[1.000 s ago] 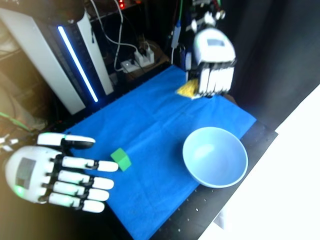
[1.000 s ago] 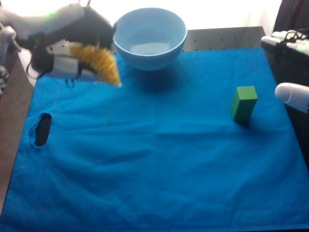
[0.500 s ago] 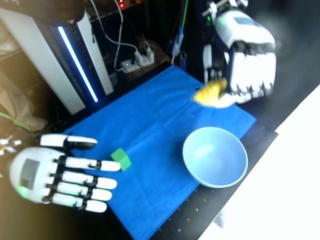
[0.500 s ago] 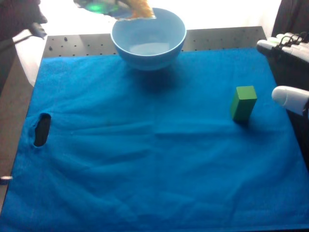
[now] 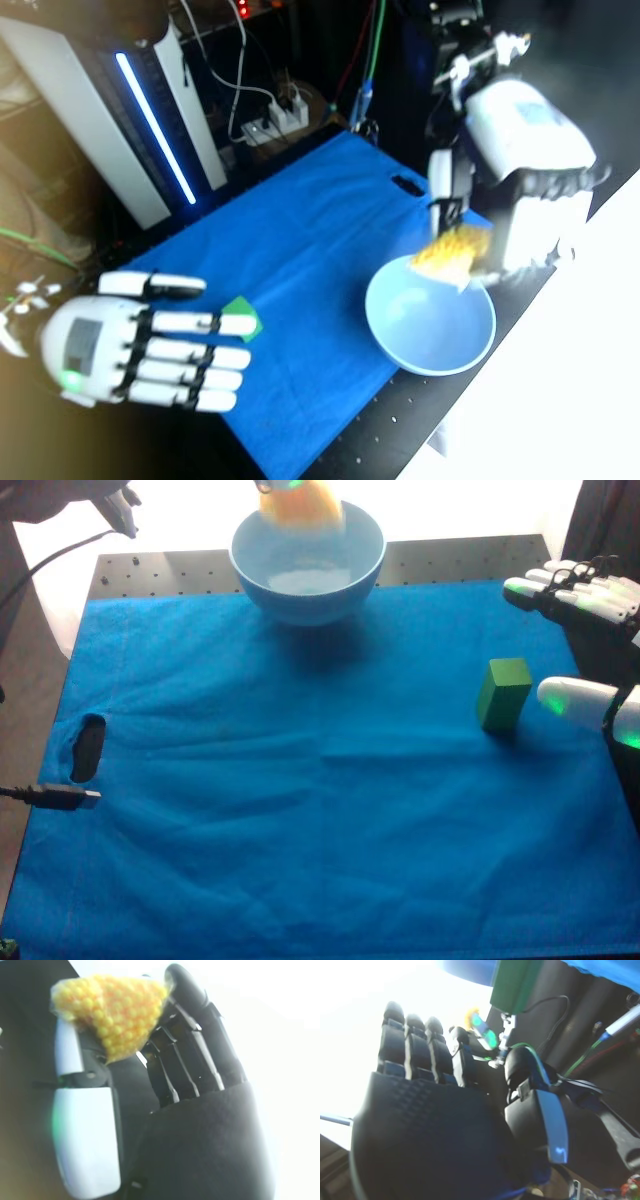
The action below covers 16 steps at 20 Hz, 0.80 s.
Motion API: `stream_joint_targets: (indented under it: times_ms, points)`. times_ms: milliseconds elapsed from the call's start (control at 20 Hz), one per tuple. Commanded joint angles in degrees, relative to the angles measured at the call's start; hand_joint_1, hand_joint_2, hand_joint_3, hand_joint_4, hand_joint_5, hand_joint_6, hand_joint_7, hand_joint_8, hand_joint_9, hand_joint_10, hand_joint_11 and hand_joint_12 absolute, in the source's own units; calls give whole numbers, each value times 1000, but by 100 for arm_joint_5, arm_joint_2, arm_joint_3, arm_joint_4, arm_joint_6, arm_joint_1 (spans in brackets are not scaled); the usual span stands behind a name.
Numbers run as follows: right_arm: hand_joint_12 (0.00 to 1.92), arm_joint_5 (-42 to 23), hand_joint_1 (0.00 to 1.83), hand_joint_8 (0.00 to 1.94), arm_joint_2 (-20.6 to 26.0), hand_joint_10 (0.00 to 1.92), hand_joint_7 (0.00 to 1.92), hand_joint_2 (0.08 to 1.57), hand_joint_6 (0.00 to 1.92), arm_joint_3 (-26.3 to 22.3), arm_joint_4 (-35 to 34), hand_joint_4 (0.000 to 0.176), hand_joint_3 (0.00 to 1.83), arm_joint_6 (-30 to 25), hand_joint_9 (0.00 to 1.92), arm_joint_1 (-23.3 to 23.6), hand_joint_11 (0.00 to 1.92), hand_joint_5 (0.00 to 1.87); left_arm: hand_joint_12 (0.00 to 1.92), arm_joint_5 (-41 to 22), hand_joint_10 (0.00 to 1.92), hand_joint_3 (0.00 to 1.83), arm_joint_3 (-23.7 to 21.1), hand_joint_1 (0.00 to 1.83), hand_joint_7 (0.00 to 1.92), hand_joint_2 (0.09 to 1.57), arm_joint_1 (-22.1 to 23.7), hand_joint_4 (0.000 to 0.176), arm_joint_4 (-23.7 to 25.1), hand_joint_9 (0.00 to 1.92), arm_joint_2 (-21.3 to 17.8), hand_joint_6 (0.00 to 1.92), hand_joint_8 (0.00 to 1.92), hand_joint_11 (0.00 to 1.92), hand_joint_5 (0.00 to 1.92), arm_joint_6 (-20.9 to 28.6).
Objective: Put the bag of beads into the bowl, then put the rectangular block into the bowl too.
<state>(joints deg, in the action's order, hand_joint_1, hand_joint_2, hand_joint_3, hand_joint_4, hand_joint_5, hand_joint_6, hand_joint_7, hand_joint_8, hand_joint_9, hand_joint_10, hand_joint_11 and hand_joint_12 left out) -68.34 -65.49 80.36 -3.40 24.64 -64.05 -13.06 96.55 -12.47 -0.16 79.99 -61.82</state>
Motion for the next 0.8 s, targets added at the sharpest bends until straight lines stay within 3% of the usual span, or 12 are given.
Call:
stream_joint_targets:
  times_ms: [0,50,200,250,350,400,450,500,550,600,700,750]
  points:
    - [0,-685,274,0,-10,4,104,1301,1,44,-149,91,0,-25,30,90,0,152,857,-690,7,2,63,970,514,986,100,79,-40,507,33,2,1,47,490,5]
    - [0,-685,272,0,-10,3,100,1300,0,48,-145,111,0,-25,29,91,0,148,845,-679,1,0,91,970,464,977,99,88,-39,462,70,0,0,22,431,5]
    - [0,-685,321,2,-16,4,110,1282,0,47,-135,102,0,-25,40,100,0,143,789,-647,0,0,99,975,350,944,55,136,-44,347,72,0,0,3,280,5]
    - [0,-685,348,0,-16,0,101,1279,1,40,-133,116,0,-25,30,99,0,144,601,-636,2,3,59,925,291,965,32,158,-58,275,25,1,1,0,196,5]
    - [4,-685,334,0,-13,0,64,1272,1,34,-125,116,0,-25,28,99,9,145,620,-740,5,0,-174,884,283,958,-6,166,-55,283,-163,0,0,0,181,4]
    - [14,-686,336,0,-1,1,12,1266,0,34,-101,105,0,-25,30,99,31,130,411,-864,16,0,-456,856,254,939,-46,172,-6,248,-403,6,8,0,159,3]
    - [17,-686,334,0,13,1,2,1268,0,32,-76,92,0,-25,31,100,37,128,371,-950,14,0,-649,850,241,933,-76,175,32,235,-574,5,6,0,151,3]
    - [6,-688,335,0,46,0,0,1282,0,18,-27,70,1,-25,5,101,10,107,74,-1192,5,0,-1090,795,220,927,-251,176,38,177,-979,0,2,0,111,5]
    - [8,-688,331,0,71,0,0,1293,0,-1,-3,68,5,-25,0,101,12,95,34,-1386,1,0,-1339,824,170,923,-420,176,1,142,-1224,0,0,41,97,62]
    - [8,-688,348,0,102,0,0,1288,2,-28,1,81,2,-25,0,101,12,98,30,-1555,0,0,-1518,844,152,926,-603,176,1,135,-1420,2,0,57,100,219]
    - [4,-689,329,15,165,6,46,1276,0,-78,53,127,0,-25,14,101,2,80,24,-1971,0,0,-1847,789,90,907,-976,176,59,72,-1802,0,0,42,78,629]
    - [0,-689,337,13,224,4,50,1280,0,-119,126,128,0,-25,12,104,0,67,23,-2262,2,0,-2099,795,87,894,-1234,176,45,73,-2056,0,1,36,76,752]
